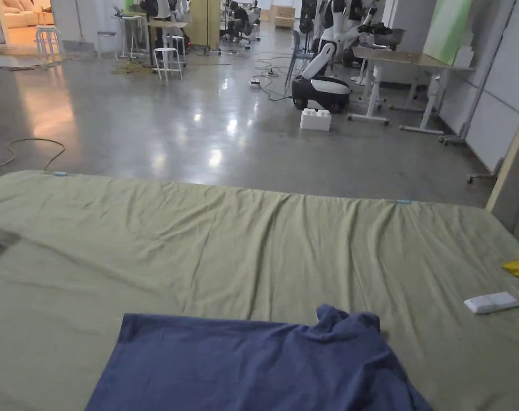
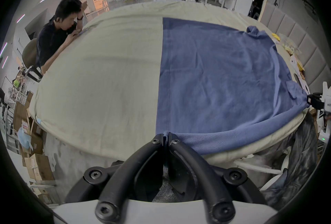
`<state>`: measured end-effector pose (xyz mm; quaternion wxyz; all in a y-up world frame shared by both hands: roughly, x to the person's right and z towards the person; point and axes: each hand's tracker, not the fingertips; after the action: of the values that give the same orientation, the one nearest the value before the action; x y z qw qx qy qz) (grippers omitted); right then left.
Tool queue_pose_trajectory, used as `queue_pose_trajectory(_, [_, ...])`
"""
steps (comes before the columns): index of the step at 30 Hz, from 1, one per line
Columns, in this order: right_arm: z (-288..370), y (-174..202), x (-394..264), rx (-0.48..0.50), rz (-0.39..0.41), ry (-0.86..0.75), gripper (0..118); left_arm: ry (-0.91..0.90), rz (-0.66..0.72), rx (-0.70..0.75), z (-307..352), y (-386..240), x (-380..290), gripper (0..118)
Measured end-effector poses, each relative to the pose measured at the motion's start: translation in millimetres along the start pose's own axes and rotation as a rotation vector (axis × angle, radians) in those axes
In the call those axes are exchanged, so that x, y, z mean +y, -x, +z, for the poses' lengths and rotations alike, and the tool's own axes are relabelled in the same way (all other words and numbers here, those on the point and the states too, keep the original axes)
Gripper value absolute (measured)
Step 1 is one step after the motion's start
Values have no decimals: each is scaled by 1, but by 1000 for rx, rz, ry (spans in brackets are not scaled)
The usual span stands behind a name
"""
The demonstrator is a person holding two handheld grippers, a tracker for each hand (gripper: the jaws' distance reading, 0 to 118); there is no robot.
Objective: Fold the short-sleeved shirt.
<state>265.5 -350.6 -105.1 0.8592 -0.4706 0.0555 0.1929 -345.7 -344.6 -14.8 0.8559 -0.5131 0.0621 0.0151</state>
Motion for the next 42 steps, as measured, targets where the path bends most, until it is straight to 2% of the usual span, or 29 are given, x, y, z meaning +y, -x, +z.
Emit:
queue_pose_trajectory(2, [-6,3,-2,0,5,23,5,24,-2,-2,-5,0,-1,4])
queue_pose_trajectory(3, [-6,3,-2,-1,3,28,13,20,-6,0,-6,-3,-4,5])
queue_pose_trajectory(5, [-2,4,-1,-9,-5,23,40,10,-6,3,-4,-3,-3,9])
queue_pose_trajectory(6, [1,4,2,-22,-9,15,57,-18,-2,10,-1,-3,-1,19])
queue_pose_trajectory(9, [17,-5,17,-54,-80,-89,81,-127,2,2,8,-6,10,45])
queue_pose_trajectory(11, [30,-9,33,-52,-139,-202,86,-201,12,11,16,-12,24,55])
queue_pose_trajectory(15, [51,-13,67,-37,-260,-445,89,-416,21,-1,30,-31,54,55])
queue_pose_trajectory(18, [66,-4,91,-57,-302,-628,89,-569,25,-21,41,-51,73,55])
queue_pose_trajectory(22, [84,11,117,-122,-346,-809,89,-722,-1,20,60,-79,94,54])
queue_pose_trajectory(24, [93,17,126,-170,-327,-897,89,-807,-20,39,69,-91,101,46])
queue_pose_trajectory(25, [96,20,128,-188,-316,-937,89,-848,-30,45,72,-95,102,40])
queue_pose_trajectory(26, [95,22,130,-190,-327,-948,86,-878,-41,51,75,-100,103,28])
queue_pose_trajectory(27, [97,24,132,-185,-323,-960,76,-898,-44,58,78,-104,105,15])
queue_pose_trajectory(28, [98,25,133,-177,-331,-962,60,-914,-37,61,81,-107,105,13])
queue_pose_trajectory(29, [99,27,135,-173,-335,-974,38,-932,-25,44,81,-110,105,11])
queue_pose_trajectory(30, [98,27,136,-163,-342,-972,5,-939,-13,31,81,-111,106,6])
queue_pose_trajectory(33, [95,30,139,-128,-349,-968,1,-962,26,28,80,-114,102,4])
queue_pose_trajectory(34, [91,32,139,-82,-375,-929,1,-958,35,25,79,-114,101,4])
queue_pose_trajectory(35, [91,35,139,-108,-360,-940,1,-955,50,23,78,-112,102,4])
queue_pose_trajectory(36, [94,38,141,-140,-299,-976,1,-947,60,20,76,-110,100,4])
queue_pose_trajectory(37, [95,39,141,-160,-280,-992,1,-943,67,16,74,-107,97,4])
queue_pose_trajectory(38, [91,39,139,-132,-314,-966,1,-930,73,13,72,-104,95,4])
queue_pose_trajectory(42, [90,41,140,-139,-306,-965,1,-825,84,-6,64,-82,84,4])
